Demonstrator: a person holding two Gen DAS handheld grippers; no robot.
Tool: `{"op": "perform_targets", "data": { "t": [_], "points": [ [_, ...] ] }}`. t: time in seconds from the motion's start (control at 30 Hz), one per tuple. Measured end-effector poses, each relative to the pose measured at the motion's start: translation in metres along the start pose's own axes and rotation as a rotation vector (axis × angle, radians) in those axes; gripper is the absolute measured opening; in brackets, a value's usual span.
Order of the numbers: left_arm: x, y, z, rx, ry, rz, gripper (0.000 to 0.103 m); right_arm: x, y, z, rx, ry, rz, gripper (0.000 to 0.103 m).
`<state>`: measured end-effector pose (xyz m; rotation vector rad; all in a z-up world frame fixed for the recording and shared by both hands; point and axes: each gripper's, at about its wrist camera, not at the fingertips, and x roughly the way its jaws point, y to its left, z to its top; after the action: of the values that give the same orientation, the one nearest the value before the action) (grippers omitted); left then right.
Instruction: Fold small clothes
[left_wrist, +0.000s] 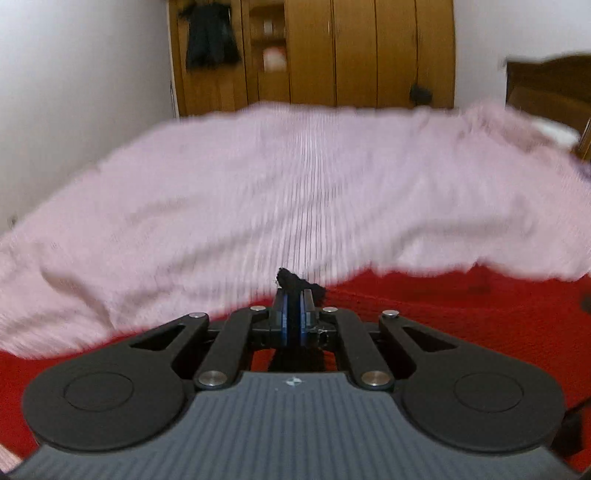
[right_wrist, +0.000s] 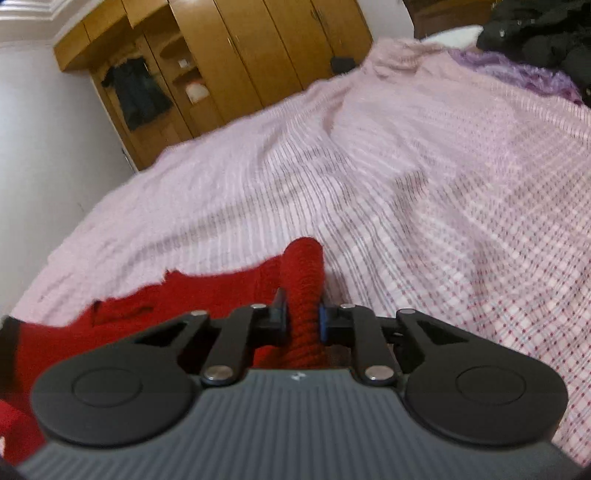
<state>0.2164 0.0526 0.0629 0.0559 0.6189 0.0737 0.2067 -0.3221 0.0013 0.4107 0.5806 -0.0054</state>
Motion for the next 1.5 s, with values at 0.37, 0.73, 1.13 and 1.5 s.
{"op": "perform_targets", "data": {
  "t": [0.37,0.73,1.13,1.5],
  "points": [
    [0.037,0.001,-0.026,0.052,0.09,0.055,0.007,-0.038,-0.001,0.014,-0.038,-0.111,0.089,0.04],
    [0.04,-0.019,-0.033,0.193,0.073,0.135,0.021,-0.005,0.011,0.003,-0.133,0.081,0.046,0.039],
    [-0.012,0.039,-0.025,0.025,0.125,0.108,0.054,-0.06,0.027,0.001,-0.166,0.013,0.102,0.061],
    [-0.089,0.145,-0.029,-0.156,0.14,0.212,0.068,-0.129,0.07,-0.017,-0.176,0.048,0.199,0.061]
  ]
}}
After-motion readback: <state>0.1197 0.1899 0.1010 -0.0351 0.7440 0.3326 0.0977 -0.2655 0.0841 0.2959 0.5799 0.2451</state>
